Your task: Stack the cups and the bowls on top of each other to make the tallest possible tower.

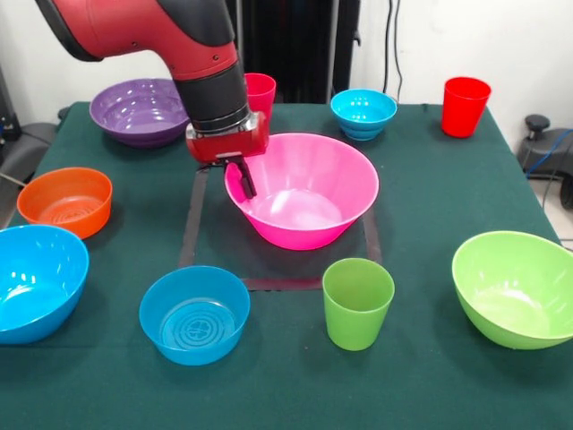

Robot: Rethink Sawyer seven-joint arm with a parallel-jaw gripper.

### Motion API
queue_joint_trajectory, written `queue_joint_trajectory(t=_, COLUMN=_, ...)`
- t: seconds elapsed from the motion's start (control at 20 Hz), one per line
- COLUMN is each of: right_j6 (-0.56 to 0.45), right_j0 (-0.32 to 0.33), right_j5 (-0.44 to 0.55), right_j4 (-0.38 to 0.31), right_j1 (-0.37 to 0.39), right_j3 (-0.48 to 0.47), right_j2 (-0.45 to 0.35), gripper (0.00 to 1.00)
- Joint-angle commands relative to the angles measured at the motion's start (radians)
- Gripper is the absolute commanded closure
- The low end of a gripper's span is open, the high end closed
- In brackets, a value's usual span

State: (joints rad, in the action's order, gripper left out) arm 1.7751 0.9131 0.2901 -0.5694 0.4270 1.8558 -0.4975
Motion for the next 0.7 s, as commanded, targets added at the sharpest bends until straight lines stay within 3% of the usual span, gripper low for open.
queue_joint_trajectory(t=0.05, right_j6=-0.201, right_j0=0.012, right_j5=0.102, right_j4=-0.124, right_j1=-0.040, right_j3=-0.117, right_j2=-0.038, gripper=1.00)
queue_joint_trajectory(t=0.5, right_j6=-0.201, right_j0=0.031, right_j5=0.169, right_j4=-0.105, right_j1=0.030, right_j3=-0.079, right_j2=-0.063, gripper=1.00)
queue_joint_trajectory(t=0.7, right_j6=-0.192, right_j0=0.037, right_j5=0.157, right_j4=-0.116, right_j1=0.020, right_j3=-0.077, right_j2=-0.063, gripper=1.00)
